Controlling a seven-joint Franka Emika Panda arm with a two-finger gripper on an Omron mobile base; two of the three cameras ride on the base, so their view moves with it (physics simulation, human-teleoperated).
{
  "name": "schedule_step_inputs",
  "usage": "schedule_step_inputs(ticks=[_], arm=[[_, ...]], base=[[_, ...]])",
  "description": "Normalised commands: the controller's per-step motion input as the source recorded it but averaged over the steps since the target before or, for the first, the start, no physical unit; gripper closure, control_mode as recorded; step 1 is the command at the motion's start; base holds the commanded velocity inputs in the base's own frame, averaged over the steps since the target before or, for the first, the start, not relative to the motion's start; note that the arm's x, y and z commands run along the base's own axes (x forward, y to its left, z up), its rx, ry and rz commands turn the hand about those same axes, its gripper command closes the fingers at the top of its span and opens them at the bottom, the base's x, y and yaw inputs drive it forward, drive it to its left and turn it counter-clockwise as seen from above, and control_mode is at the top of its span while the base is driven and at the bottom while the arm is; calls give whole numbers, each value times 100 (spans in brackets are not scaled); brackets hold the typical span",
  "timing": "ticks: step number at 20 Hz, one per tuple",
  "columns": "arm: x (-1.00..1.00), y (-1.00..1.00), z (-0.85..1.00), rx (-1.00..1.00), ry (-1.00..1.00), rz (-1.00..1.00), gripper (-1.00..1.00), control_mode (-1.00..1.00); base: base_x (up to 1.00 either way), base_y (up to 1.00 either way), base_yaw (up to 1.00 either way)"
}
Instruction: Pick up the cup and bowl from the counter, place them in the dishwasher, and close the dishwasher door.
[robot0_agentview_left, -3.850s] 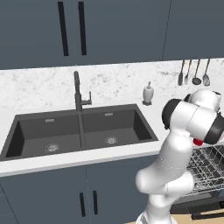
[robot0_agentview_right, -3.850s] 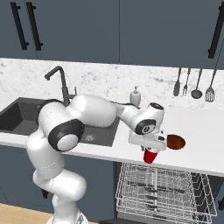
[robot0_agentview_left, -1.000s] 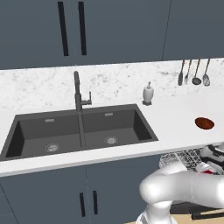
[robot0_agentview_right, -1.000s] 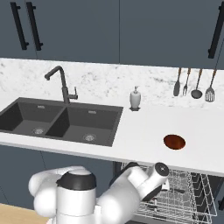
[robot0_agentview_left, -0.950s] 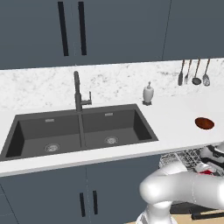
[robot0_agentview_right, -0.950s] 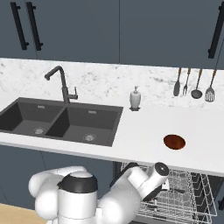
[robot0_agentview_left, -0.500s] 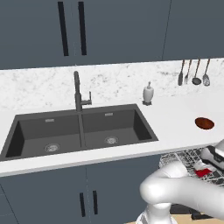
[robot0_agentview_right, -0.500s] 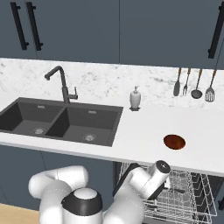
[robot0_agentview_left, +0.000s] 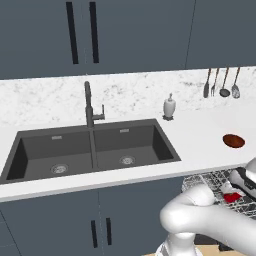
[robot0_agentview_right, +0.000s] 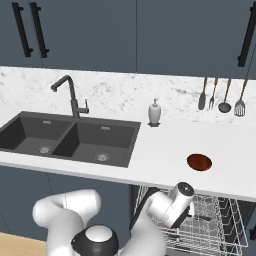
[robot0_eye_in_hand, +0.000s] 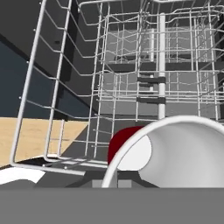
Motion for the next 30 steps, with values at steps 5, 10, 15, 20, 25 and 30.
schedule_step_inputs(ticks=[5,10,15,20,25,30], arm=[[2,0,-14,0,0,-4,100,-100],[2,0,-28,0,0,-3,100,-100],[2,0,-32,0,0,-2,100,-100],[0,0,-32,0,0,-2,100,-100],[0,0,-25,0,1,-2,100,-100],[0,0,0,0,1,-1,-100,-100]], base=[[0,0,0],[0,0,0],[0,0,0],[0,0,0],[0,0,0],[0,0,0]])
